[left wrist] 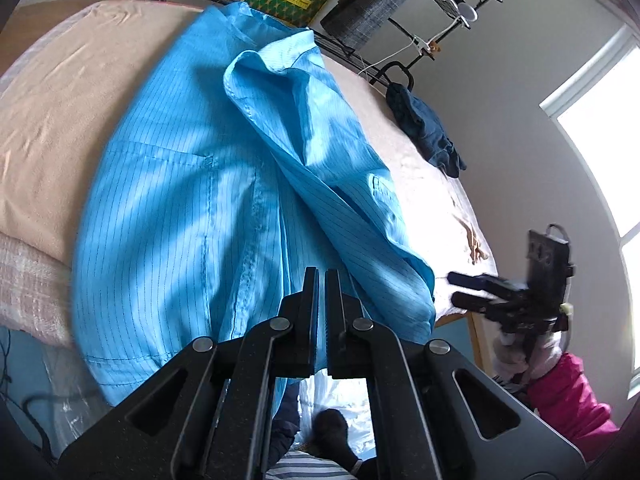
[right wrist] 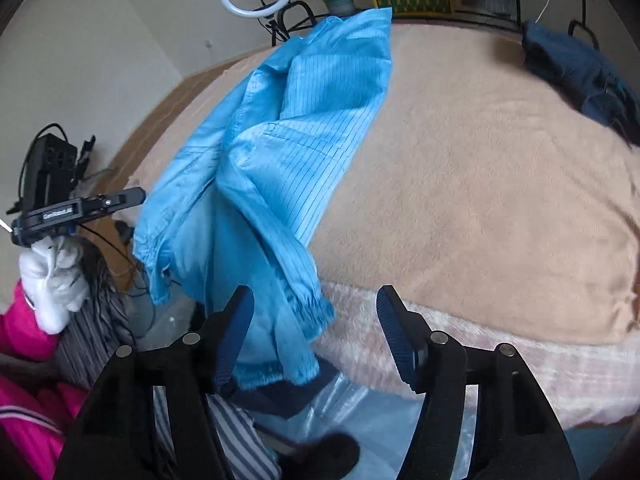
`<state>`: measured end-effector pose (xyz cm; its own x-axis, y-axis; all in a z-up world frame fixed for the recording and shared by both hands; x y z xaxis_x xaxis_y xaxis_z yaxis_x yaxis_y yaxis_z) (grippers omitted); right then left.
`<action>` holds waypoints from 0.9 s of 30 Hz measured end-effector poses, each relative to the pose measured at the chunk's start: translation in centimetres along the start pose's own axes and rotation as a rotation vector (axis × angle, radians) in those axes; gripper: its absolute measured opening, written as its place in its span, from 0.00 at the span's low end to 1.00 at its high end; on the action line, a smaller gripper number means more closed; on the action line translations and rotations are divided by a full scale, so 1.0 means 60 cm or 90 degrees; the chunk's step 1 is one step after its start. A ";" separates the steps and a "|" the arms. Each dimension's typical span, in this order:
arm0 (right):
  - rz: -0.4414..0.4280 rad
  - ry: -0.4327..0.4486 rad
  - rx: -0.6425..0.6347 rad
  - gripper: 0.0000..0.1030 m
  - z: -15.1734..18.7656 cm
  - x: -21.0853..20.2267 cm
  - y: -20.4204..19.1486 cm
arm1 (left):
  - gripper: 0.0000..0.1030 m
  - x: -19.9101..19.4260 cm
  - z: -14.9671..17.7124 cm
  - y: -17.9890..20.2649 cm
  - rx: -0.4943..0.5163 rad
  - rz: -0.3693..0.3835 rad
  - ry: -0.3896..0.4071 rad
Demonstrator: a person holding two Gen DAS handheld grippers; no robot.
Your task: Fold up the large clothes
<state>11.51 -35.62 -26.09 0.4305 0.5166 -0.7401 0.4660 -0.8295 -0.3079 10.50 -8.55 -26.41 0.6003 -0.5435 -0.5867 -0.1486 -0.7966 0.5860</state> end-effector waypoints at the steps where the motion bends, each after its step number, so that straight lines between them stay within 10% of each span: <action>1: -0.004 -0.006 0.000 0.62 0.002 0.015 0.002 | 0.00 0.000 -0.001 -0.003 -0.006 0.000 -0.001; 5: -0.004 -0.042 -0.019 0.57 0.028 0.052 -0.004 | 0.00 -0.003 -0.001 -0.013 -0.014 -0.012 0.004; 7: -0.025 -0.054 -0.033 0.09 0.031 0.052 -0.024 | 0.00 -0.007 0.000 -0.016 -0.018 -0.013 0.007; 19: 0.007 -0.026 -0.193 0.08 0.044 0.014 -0.226 | 0.00 -0.017 -0.010 -0.032 -0.038 -0.005 0.024; 25: 0.005 -0.119 -0.268 0.21 0.104 0.108 -0.282 | 0.01 -0.014 -0.004 -0.046 -0.063 0.001 0.007; 27: -0.009 -0.147 -0.259 0.21 0.118 0.112 -0.279 | 0.24 -0.011 0.001 -0.043 -0.056 0.006 0.000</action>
<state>1.15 -19.78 -30.16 0.2609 0.4282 -0.8652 0.7558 -0.6482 -0.0929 10.44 -6.13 -27.57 0.5988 -0.5508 -0.5814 -0.0839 -0.7651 0.6384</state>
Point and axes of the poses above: each gripper's, at about its wrist camera, not at the fingertips, and x roughly the way its jaws point, y to its right, z to its underside, the point moved 6 cm from there along x, roughly the way its jaws point, and after that the axes turned 9 degrees about y, right-handed, at the moved point
